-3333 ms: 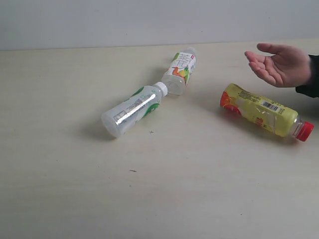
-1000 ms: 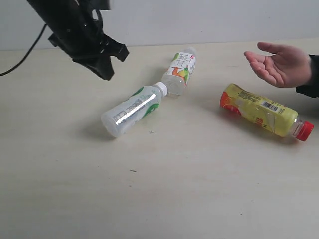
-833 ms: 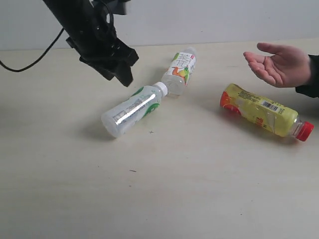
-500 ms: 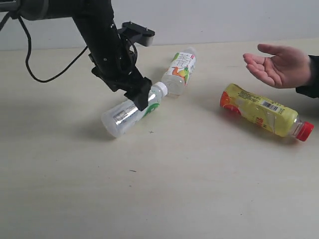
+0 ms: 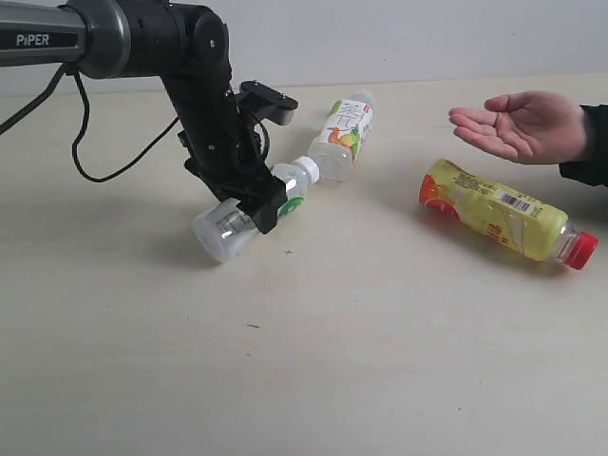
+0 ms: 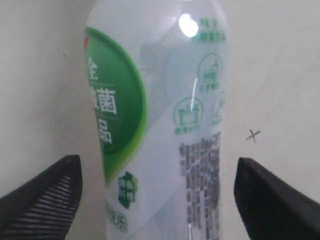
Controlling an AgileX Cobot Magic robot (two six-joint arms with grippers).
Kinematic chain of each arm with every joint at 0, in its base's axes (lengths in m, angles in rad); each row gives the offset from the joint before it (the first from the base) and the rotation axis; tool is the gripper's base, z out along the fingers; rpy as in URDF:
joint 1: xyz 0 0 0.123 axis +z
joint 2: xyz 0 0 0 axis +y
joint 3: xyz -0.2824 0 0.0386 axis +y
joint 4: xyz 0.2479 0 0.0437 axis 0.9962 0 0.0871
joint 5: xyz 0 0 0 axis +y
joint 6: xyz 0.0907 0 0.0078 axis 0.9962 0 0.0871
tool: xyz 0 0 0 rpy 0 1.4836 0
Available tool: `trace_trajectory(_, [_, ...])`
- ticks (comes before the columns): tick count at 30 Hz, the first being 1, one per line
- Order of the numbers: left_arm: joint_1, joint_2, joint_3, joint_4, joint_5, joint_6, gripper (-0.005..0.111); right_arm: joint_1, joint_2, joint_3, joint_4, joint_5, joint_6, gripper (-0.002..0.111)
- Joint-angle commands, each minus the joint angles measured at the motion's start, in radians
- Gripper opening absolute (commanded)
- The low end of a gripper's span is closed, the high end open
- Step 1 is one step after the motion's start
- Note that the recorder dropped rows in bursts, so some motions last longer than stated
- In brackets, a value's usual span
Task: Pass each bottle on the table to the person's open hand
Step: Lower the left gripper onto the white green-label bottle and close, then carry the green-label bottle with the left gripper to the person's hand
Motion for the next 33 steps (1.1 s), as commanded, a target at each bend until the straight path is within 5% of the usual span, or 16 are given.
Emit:
trace_trajectory(1, [-0.002,0.007,-0.007,0.001,-0.004,-0.001,0.06,-0.001,-0.005,0.004,0.004,-0.011,-0.009,0.0])
trace_trajectory(2, [-0.002,0.007,-0.007,0.001,0.001,-0.001,0.056,-0.001,-0.005,0.004,0.004,-0.011,-0.009,0.0])
trace_trajectory(6, [-0.002,0.007,-0.007,0.001,0.057,-0.001,0.004,-0.001,-0.005,0.004,0.004,-0.011,-0.009,0.0])
trace_trajectory(7, [-0.002,0.007,-0.007,0.001,0.075,-0.003,0.0,-0.001,-0.005,0.004,0.004,-0.011,-0.009,0.0])
trace_trajectory(13, [-0.002,-0.069,-0.007,-0.055,0.129,-0.009,0.0,-0.001,-0.005,0.004,0.004,-0.011,-0.009,0.0])
trace_trajectory(20, [-0.027,-0.187,-0.019,-0.536,0.038,-0.018,0.0,-0.001,-0.005,0.004,0.004,-0.011,-0.009,0.0])
trace_trajectory(24, [-0.164,-0.158,-0.149,-0.393,-0.146,-0.263,0.0,-0.001,-0.005,0.004,0.004,-0.011,-0.009,0.0])
trace_trajectory(29, [-0.296,-0.026,-0.402,-0.2,-0.185,-0.523,0.0,-0.001,-0.005,0.004,0.004,-0.011,-0.009,0.0])
trace_trajectory(33, [-0.31,0.124,-0.581,-0.319,-0.198,-0.655,0.0,-0.001,-0.005,0.004,0.004,-0.011,-0.009,0.0])
